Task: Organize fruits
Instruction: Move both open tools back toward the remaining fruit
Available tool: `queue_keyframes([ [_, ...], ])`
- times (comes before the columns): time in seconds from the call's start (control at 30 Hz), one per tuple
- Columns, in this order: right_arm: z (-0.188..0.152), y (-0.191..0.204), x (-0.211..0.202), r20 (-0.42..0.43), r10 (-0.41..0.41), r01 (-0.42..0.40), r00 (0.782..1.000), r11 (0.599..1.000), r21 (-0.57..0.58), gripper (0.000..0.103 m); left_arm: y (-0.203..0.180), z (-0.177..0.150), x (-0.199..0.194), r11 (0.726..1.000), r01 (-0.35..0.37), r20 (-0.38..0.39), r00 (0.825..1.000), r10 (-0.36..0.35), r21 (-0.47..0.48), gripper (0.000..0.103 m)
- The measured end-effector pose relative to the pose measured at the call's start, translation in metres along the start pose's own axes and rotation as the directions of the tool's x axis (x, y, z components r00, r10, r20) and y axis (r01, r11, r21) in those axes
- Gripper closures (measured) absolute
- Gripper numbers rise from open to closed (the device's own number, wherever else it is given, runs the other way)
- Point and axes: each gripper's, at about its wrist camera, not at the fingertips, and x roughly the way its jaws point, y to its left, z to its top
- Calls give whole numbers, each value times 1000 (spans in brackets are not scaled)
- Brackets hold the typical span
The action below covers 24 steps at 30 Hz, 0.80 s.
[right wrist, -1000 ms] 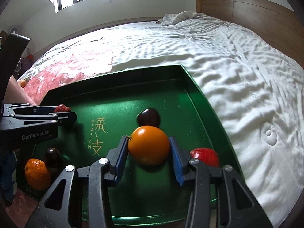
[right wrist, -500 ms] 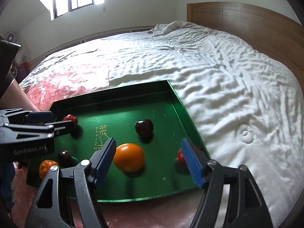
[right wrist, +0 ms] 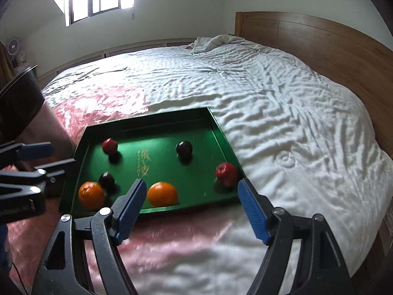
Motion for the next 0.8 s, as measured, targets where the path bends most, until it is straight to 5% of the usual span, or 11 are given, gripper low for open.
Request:
queue_keyframes([
  [0.47, -51, 48, -71, -24, 69, -69, 997, 998, 3, 0, -1, -85, -90, 995, -51, 81, 996, 45, 80, 38],
  [0.8, -73, 103, -106, -15, 126, -127, 992, 991, -51, 0, 29, -128, -129, 993, -111, 100, 989, 106, 50, 35],
])
